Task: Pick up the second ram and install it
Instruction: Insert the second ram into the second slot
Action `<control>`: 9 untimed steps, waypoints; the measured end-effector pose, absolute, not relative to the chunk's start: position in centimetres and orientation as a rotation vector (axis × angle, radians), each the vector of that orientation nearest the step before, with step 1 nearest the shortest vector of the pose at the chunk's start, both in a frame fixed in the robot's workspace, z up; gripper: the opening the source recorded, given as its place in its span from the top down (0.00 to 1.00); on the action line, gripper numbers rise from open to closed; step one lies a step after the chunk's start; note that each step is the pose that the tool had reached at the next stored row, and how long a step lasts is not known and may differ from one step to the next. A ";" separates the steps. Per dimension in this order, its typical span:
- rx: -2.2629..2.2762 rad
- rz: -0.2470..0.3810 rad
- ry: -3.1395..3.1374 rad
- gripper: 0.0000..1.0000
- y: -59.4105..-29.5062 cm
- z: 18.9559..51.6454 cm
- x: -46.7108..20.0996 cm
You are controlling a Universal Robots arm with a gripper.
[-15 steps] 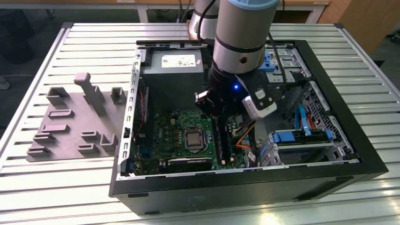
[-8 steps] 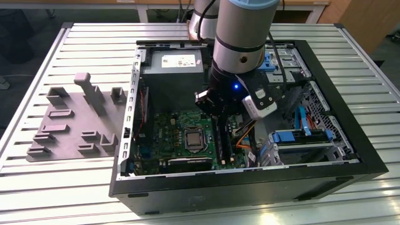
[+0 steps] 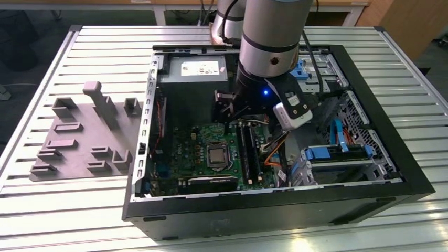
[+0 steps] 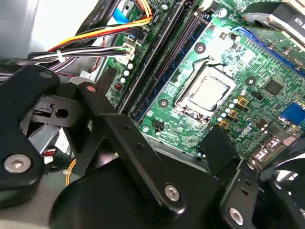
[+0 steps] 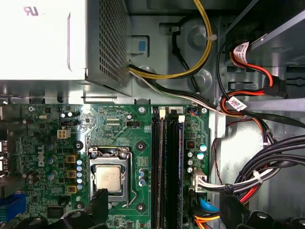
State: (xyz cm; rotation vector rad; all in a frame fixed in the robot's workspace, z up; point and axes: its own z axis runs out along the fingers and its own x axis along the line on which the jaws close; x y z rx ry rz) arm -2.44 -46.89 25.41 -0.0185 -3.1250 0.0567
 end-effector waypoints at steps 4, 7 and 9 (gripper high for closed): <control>-0.019 0.057 -3.125 0.09 -46.9 25.4 -2.4; -0.018 0.057 -3.125 0.09 -46.9 25.4 -2.4; -0.019 0.057 -3.125 0.11 -46.9 25.4 -2.4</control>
